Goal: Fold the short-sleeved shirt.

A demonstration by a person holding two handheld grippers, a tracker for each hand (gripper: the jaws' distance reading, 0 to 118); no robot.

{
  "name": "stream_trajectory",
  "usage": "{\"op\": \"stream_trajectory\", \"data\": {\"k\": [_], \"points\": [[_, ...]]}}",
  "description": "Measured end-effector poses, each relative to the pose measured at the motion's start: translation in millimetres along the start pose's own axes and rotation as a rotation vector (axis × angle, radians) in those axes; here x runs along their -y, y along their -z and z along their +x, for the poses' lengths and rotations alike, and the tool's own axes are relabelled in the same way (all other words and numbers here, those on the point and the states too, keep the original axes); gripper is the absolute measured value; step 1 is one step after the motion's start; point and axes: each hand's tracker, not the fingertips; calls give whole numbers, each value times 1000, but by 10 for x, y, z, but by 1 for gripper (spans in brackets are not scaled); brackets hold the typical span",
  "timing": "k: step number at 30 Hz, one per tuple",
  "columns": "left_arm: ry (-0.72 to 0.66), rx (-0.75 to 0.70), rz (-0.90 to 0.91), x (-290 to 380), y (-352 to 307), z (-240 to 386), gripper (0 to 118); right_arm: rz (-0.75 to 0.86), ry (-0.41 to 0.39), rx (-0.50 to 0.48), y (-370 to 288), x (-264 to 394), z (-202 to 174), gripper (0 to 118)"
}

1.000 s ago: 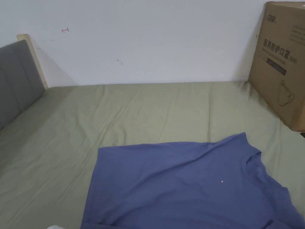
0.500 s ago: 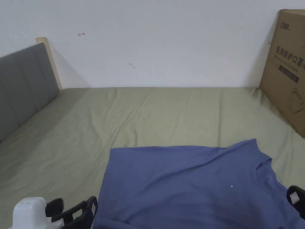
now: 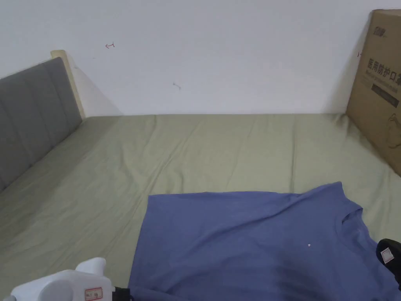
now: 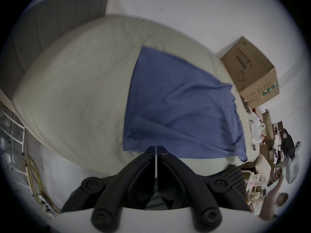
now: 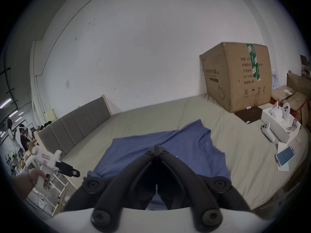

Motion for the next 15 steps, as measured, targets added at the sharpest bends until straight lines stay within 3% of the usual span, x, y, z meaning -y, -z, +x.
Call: {"op": "stream_trajectory", "data": {"k": [1,2,4,6,8,10,12,14,15], "points": [[17,-80,0,-23,104,-22,97,-18,0,5,12,23,33,0],[27,-123,-34,-32,267,-50,116,-35,2,13,23,48,71,0],[14,-118,-31,-19,446,-85,108,-53,14,29,-3,70,113,0],[8,-149,-91,1,711,-113,108,-60,34,44,-21,89,194,0],[129,-207,-110,72,872,-4,111,-72,45,65,-66,102,278,0],[275,-292,-84,169,835,259,103,-90,40,108,-81,113,389,0],[366,-262,-10,312,666,452,98,-122,27,166,-141,124,532,0],[459,-203,10,385,602,596,49,-178,39,223,-137,159,733,0],[479,-200,6,424,560,577,17,-231,70,253,-108,196,885,0]]}}
